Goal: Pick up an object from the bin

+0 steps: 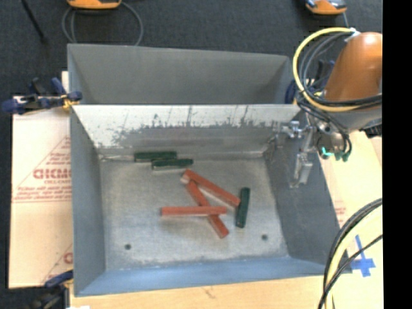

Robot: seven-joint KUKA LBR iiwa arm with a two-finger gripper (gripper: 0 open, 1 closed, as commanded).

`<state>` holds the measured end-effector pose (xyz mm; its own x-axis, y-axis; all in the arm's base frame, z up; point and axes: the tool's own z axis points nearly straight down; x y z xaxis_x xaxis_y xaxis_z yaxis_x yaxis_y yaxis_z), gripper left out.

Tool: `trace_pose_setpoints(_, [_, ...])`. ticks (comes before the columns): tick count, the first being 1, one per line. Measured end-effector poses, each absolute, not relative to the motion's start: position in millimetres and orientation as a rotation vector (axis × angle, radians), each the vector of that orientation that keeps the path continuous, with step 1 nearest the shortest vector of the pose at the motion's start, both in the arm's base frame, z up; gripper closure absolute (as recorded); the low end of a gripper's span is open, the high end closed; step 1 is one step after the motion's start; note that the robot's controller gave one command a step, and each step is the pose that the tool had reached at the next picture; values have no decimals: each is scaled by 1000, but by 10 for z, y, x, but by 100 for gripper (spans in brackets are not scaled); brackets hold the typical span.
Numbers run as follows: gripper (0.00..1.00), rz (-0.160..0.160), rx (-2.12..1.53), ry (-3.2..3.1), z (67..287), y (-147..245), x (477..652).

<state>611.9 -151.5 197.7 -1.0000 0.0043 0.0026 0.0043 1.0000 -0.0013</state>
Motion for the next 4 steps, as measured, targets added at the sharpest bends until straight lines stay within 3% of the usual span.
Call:
trace_pose_setpoints(1, [0,3,1044,-2966,698,-1036,5989])
trace_pose_setpoints(2, [0,-4,1070,-2957,1029,-514,5575])
trace_pose_setpoints(3, [0,4,1357,-2839,1144,-500,5772])
trace_pose_setpoints(4, [0,8,1840,-2555,719,-655,5760])
